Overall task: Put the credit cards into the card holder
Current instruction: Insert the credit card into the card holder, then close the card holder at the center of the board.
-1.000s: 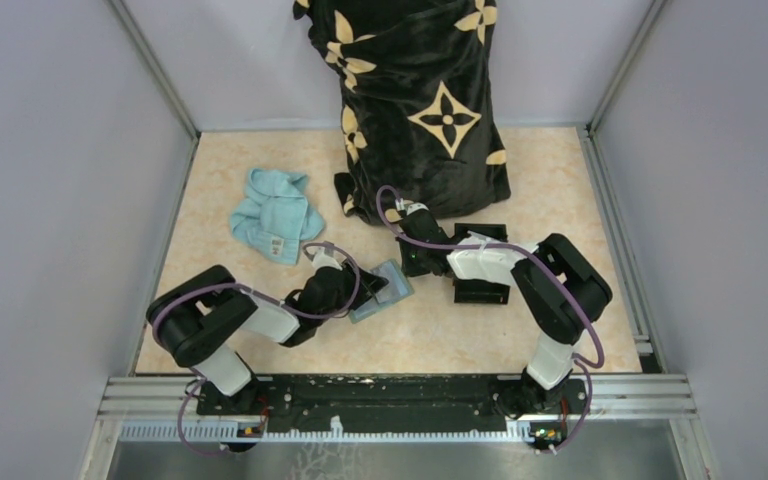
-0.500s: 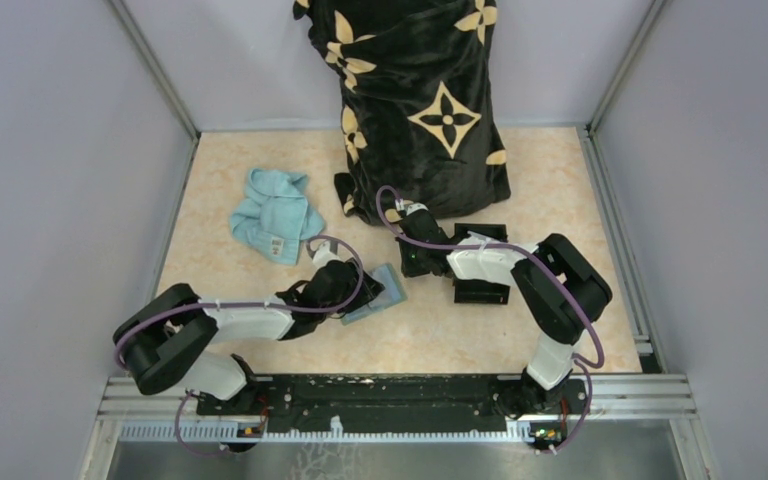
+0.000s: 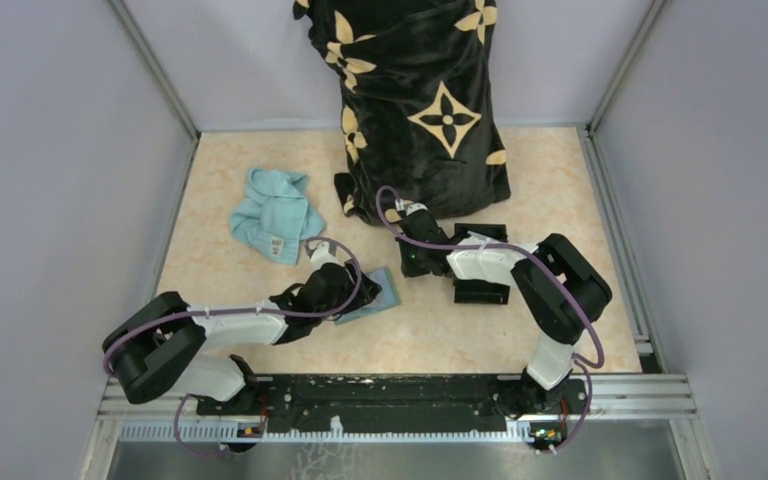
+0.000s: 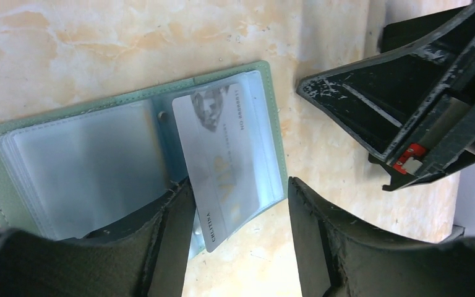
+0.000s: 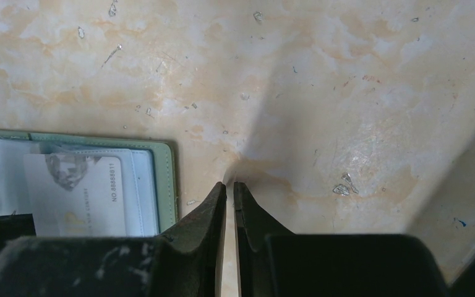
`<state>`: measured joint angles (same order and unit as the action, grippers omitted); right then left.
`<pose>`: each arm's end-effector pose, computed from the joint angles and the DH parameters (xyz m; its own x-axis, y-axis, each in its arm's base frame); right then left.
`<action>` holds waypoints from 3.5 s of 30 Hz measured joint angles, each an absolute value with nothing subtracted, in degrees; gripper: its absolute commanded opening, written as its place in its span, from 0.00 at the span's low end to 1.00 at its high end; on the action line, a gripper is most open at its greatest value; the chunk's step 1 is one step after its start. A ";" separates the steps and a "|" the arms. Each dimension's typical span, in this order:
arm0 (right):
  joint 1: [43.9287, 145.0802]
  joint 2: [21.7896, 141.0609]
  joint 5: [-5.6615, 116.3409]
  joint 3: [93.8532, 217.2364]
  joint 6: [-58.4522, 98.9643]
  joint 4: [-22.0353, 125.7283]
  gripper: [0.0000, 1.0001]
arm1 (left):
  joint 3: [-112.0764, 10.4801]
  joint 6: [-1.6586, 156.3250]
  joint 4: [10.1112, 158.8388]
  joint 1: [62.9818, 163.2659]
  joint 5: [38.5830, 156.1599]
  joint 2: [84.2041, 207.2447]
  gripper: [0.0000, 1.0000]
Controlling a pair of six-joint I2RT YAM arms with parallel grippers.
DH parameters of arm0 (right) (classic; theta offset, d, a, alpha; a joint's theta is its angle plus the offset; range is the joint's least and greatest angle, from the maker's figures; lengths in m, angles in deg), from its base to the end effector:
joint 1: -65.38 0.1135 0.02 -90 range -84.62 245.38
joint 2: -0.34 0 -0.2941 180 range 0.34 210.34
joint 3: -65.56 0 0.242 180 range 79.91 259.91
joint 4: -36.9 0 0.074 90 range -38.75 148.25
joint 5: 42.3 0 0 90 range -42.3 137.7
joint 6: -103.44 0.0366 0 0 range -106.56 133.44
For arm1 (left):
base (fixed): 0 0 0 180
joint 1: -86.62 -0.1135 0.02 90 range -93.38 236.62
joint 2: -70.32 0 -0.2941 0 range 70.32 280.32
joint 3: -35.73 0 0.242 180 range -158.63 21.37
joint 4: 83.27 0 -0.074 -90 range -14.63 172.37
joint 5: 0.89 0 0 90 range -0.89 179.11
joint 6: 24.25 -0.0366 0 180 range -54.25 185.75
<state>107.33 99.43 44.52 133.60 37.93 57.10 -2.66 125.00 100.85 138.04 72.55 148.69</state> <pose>0.2564 0.2278 0.1929 -0.7938 -0.1570 -0.5875 -0.3435 0.9130 0.2201 0.1544 -0.1769 0.1822 -0.7069 -0.4347 -0.5579 -0.0045 0.7915 -0.6111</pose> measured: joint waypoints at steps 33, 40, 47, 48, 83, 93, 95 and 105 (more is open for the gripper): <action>109.10 99.48 45.85 133.60 37.91 57.25 0.07 | -19.91 118.79 74.82 138.79 72.75 155.46 0.85; 109.15 99.48 45.85 133.60 37.89 57.25 0.07 | -20.82 116.84 73.40 139.05 72.99 155.94 0.82; 109.34 99.61 46.03 133.71 37.91 57.23 0.06 | -20.06 114.42 77.01 139.05 75.99 156.16 0.79; 109.52 99.65 46.03 133.80 37.91 57.23 0.06 | -20.06 114.18 77.53 139.07 76.38 156.42 0.79; 112.21 99.91 43.23 134.63 38.78 58.21 0.21 | -18.68 113.11 77.86 140.53 76.73 154.94 0.83; 111.70 95.30 46.00 130.13 40.66 57.54 0.33 | -18.16 114.40 75.87 140.53 74.26 152.23 0.86; 111.55 94.41 47.05 129.27 40.97 56.79 0.35 | -18.16 114.64 75.69 140.53 73.86 151.86 0.86; 109.04 91.56 54.75 122.61 43.57 49.93 0.51 | -17.63 117.32 69.36 140.53 70.19 146.50 0.86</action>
<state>109.04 91.56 54.75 122.61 43.57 49.93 -17.63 117.32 69.36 140.53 70.19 146.50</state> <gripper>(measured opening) 0.473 0.858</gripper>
